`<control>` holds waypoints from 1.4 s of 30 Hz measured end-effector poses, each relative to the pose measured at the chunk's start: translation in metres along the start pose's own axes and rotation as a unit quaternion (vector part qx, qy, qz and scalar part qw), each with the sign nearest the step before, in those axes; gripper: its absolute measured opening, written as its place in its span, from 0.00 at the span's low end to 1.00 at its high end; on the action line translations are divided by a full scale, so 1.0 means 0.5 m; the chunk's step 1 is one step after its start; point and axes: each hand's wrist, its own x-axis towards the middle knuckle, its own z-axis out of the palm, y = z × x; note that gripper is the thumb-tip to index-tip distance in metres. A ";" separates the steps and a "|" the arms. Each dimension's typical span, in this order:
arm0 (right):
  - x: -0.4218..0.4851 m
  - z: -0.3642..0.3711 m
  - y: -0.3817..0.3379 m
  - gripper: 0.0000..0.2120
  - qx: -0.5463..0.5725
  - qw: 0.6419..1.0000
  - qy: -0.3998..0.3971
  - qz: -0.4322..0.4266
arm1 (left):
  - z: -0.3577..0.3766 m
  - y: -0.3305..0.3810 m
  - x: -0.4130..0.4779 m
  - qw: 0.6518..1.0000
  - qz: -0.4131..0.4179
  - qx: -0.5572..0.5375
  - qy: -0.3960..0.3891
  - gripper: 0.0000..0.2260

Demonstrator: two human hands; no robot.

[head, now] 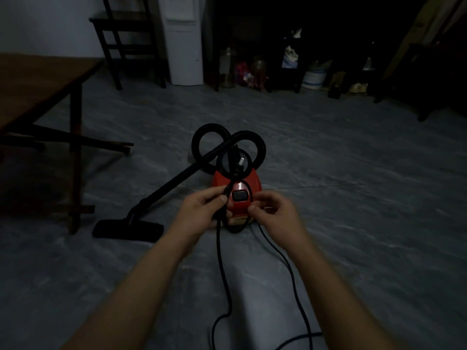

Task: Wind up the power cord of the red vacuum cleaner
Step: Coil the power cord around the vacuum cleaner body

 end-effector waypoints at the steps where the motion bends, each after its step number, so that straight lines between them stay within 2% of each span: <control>1: 0.000 0.002 0.002 0.13 -0.012 1.000 0.001 -0.008 | -0.001 0.000 -0.001 1.000 -0.001 0.013 -0.010 0.12; 3: 0.001 0.004 0.008 0.13 -0.040 0.999 0.008 -0.028 | 0.000 -0.002 -0.004 0.998 -0.002 0.050 -0.026 0.12; 8: 0.005 0.006 0.013 0.05 -0.096 0.992 0.051 -0.068 | -0.005 -0.022 0.003 0.989 -0.012 0.148 -0.003 0.12; 14: -0.003 0.011 0.006 0.06 -0.173 0.974 0.039 -0.140 | -0.023 -0.042 0.016 0.966 -0.005 0.259 -0.012 0.10; 19: -0.003 0.006 0.014 0.12 -0.262 0.948 -0.019 -0.181 | -0.012 -0.028 0.006 0.974 -0.027 0.209 -0.080 0.09; 25: -0.006 -0.010 0.015 0.15 -0.267 0.946 -0.054 -0.175 | -0.013 -0.013 0.001 0.975 -0.041 0.169 -0.139 0.09; 30: 0.000 -0.006 0.030 0.08 -0.287 0.937 -0.073 -0.186 | -0.016 -0.006 -0.004 0.976 -0.028 0.171 -0.136 0.08; 34: 0.007 0.002 0.043 0.05 -0.330 0.924 -0.050 -0.184 | -0.015 -0.005 -0.004 0.985 0.013 0.156 -0.069 0.08; 37: 0.012 -0.007 0.053 0.05 -0.301 0.943 -0.043 -0.136 | -0.024 -0.018 0.007 0.971 0.058 0.228 -0.034 0.10; 42: 0.016 -0.028 0.029 0.06 -0.145 0.987 0.009 -0.066 | -0.036 -0.025 0.010 0.959 0.090 0.268 -0.010 0.06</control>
